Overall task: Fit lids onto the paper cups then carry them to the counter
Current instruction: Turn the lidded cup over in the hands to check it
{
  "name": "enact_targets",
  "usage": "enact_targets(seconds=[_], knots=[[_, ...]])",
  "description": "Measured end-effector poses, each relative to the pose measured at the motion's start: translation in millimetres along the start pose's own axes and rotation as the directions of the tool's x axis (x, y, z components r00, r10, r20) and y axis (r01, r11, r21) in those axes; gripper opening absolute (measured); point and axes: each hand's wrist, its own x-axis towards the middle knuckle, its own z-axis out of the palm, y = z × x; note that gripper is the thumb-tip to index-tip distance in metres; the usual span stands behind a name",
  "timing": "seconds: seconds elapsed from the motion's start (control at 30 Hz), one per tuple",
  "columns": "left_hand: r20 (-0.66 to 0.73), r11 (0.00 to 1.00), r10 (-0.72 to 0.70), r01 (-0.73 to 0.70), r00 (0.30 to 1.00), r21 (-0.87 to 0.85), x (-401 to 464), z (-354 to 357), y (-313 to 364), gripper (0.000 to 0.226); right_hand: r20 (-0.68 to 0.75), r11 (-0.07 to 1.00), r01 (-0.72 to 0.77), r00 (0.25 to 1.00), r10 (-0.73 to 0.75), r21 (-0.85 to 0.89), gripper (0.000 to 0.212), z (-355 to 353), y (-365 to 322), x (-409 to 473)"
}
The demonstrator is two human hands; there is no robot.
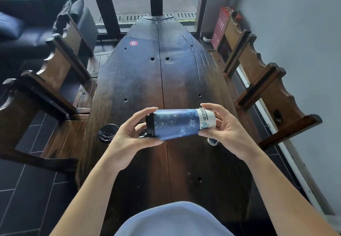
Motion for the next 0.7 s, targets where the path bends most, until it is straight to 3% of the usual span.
enact_targets(seconds=[0.27,0.47,0.7], knots=[[0.007,1.000,-0.005,0.005,1.000,-0.025,-4,1,-4,0.084,0.033,0.999,-0.005,0.999,0.006,-0.037,0.061,-3,-6,0],[-0.022,0.999,-0.030,0.029,0.999,-0.031,-11,0,-2,0.063,0.069,0.996,-0.034,0.997,0.039,-0.078,0.065,-2,-5,2],[-0.039,1.000,-0.018,0.017,0.999,-0.014,-18,-3,0,0.077,0.094,0.998,-0.026,0.995,0.031,-0.056,0.063,10,-9,6]])
